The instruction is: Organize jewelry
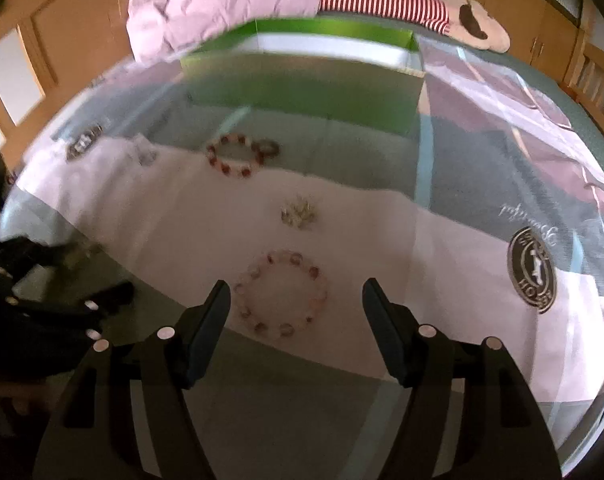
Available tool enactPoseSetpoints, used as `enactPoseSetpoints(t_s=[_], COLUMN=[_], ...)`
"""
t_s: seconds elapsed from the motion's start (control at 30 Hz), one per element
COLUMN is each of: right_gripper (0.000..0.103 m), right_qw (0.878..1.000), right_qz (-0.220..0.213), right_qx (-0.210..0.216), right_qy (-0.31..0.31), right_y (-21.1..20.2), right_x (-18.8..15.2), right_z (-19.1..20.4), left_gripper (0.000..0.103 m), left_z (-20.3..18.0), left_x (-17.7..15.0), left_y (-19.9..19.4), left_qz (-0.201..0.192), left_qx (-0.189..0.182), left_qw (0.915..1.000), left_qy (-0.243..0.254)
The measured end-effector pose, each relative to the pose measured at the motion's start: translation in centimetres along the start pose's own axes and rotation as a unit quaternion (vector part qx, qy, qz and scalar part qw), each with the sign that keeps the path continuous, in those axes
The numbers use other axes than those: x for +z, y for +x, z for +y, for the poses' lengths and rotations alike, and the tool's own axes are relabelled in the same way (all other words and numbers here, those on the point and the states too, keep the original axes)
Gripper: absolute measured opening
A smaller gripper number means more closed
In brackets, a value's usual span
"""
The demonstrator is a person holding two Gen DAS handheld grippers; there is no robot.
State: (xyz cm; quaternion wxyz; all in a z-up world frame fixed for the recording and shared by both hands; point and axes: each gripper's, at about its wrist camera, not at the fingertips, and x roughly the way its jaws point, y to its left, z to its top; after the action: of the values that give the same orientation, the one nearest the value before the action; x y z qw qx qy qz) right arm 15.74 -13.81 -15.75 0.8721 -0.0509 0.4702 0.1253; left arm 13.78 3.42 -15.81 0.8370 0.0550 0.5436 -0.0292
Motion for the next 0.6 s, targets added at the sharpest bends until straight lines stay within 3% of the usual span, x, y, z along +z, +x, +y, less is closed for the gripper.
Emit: enactPoseSetpoints(t_s=[0.07,0.1,0.17,0.2,0.23,0.27,0.3,0.33,0.43,0.5,0.6], right_gripper=[0.067,0.067,0.067,0.065,0.055,0.046,0.026,0.015,0.015,0.000,0.000], right_qw=[1.000,1.000,1.000,0.999,0.999,0.999,0.999,0.998,0.998,0.997,0.993], right_qz=[0.015,0.022,0.010,0.004,0.000,-0.008,-0.010,-0.012,-0.026,-0.042,-0.094], right_qx=[0.008,0.012,0.002,-0.002,0.000,0.004,0.006,0.008,0.016,0.029,0.046], right_qy=[-0.004,-0.008,-0.027,-0.035,-0.037,-0.043,-0.048,-0.053,-0.054,-0.051,-0.048], right_y=[1.3,1.8,2.2,2.3,2.2,2.0,1.9,1.7,0.9,-0.2,-3.6], right_x=[-0.2,-0.3,-0.7,-0.8,-0.8,-0.8,-0.8,-0.7,-0.4,0.0,0.8], right_z=[0.5,0.8,1.6,2.0,2.2,2.4,2.6,2.8,3.1,3.2,3.1], left_gripper=[0.073,0.067,0.048,0.030,0.018,0.016,0.012,0.010,0.010,0.010,0.010], left_z=[0.1,0.2,0.4,0.6,0.9,1.1,1.5,1.8,2.5,3.0,3.7], left_x=[0.3,0.4,0.6,0.6,0.7,0.9,0.9,0.9,1.1,1.3,1.8], left_y=[-0.1,-0.2,-0.5,-0.7,-0.8,-0.8,-0.8,-0.8,-1.4,-2.7,-5.6], left_qz=[0.001,0.000,-0.005,-0.008,-0.007,-0.006,-0.007,-0.006,-0.020,-0.041,-0.086], left_qx=[-0.004,-0.007,-0.005,-0.003,-0.006,-0.008,-0.012,-0.015,-0.028,-0.023,-0.059], left_qw=[1.0000,0.9999,0.9999,0.9999,0.9998,0.9997,0.9994,0.9993,0.9980,0.9972,0.9919], left_qy=[-0.006,-0.010,-0.012,-0.014,-0.018,-0.024,-0.031,-0.035,-0.053,-0.058,-0.072])
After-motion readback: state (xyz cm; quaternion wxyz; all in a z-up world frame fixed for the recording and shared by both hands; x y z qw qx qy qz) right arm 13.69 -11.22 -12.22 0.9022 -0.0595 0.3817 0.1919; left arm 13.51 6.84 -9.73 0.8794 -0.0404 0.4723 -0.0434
